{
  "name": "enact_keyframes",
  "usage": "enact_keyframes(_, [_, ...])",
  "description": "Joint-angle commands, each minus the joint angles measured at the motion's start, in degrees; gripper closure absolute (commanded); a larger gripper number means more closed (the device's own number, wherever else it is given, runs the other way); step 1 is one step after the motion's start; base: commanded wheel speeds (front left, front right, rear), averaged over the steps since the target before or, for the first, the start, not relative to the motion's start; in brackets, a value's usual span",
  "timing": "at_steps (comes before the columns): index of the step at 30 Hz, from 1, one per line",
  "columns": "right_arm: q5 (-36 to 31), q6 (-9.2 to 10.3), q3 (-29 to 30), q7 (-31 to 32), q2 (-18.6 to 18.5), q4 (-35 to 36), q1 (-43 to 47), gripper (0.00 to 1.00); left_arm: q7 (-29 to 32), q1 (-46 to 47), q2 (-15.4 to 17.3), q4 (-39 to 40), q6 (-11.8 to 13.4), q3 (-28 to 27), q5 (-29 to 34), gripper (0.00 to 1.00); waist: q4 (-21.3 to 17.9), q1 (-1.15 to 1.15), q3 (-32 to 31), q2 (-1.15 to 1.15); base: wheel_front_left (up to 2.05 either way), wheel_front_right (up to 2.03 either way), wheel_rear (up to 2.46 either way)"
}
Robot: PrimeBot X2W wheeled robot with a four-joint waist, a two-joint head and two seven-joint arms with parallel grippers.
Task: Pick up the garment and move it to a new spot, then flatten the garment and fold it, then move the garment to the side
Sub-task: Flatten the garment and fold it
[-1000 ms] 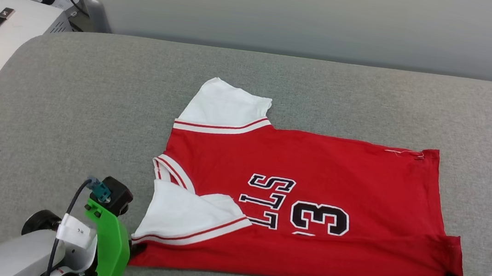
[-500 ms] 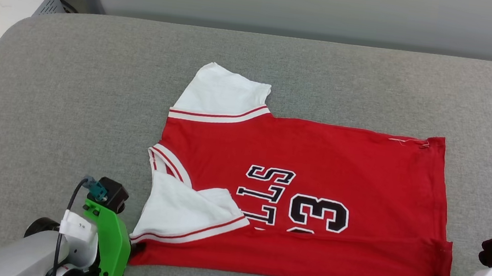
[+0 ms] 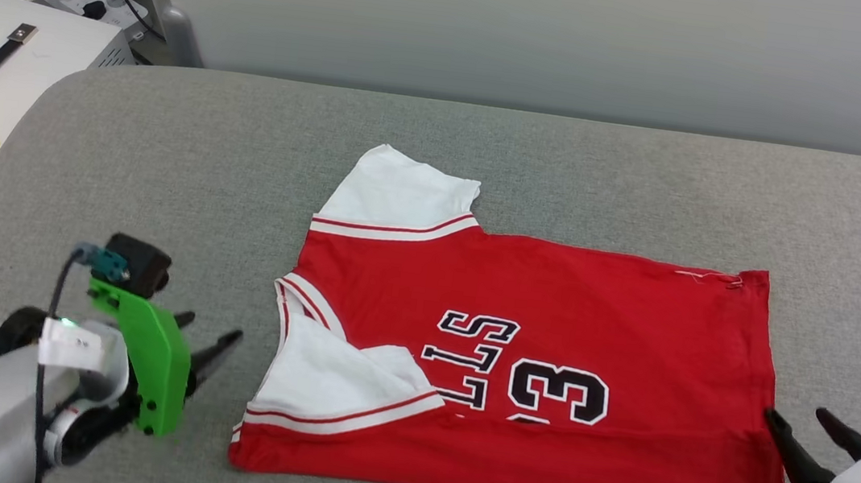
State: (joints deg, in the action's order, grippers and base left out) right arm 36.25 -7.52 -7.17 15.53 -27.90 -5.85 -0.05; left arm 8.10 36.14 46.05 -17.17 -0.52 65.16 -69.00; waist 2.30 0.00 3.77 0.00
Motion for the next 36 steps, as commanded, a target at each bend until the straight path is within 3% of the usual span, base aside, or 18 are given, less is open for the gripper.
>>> enact_keyframes(1, [-1.44,0.03,0.78,-1.54,0.82,1.28,0.15,0.0,-0.94,1.71,0.35,0.35,0.36,-0.85,0.98,0.0,-0.43,0.0,-0.2,0.0,0.0,0.0,0.0])
enact_keyframes(8, [-8.47,0.03,5.74,-9.91,6.85,7.73,-0.97,0.0,-4.7,9.48,-0.37,-0.19,1.81,-4.78,4.06,0.0,-2.34,0.0,1.95,0.0,0.0,0.0,0.0])
enact_keyframes(16, [-12.68,0.03,6.65,-15.11,12.16,12.42,-1.45,0.0,-1.05,22.17,-4.82,-5.2,-0.19,-6.64,5.98,0.0,-5.82,0.0,8.47,0.0,0.0,0.0,0.0])
enact_keyframes(24, [-14.37,0.03,4.03,-16.32,13.16,14.11,-4.53,0.0,9.58,35.64,-8.98,-14.71,-4.12,-6.43,5.42,0.0,-10.01,0.0,16.47,0.0,0.0,0.0,0.0])
enact_keyframes(27, [-14.68,0.03,3.22,-16.76,13.09,14.35,-6.17,0.0,16.31,40.08,-10.13,-18.18,-5.28,-5.38,4.53,0.0,-11.31,0.0,19.38,0.0,0.0,0.0,0.0])
enact_keyframes(33, [-14.85,0.03,1.48,-17.94,13.02,14.6,-9.22,0.0,28.12,46.2,-10.86,-22.6,-6.43,-3.02,3.13,0.0,-13.69,0.0,24.57,0.0,0.0,0.0,0.0])
enact_keyframes(36, [-14.83,0.03,0.88,-18.63,13.05,14.59,-10.32,0.0,31.01,47.7,-10.82,-24.03,-6.64,-1.51,3.84,0.0,-14.52,0.0,26.5,0.0,0.0,0.0,0.0])
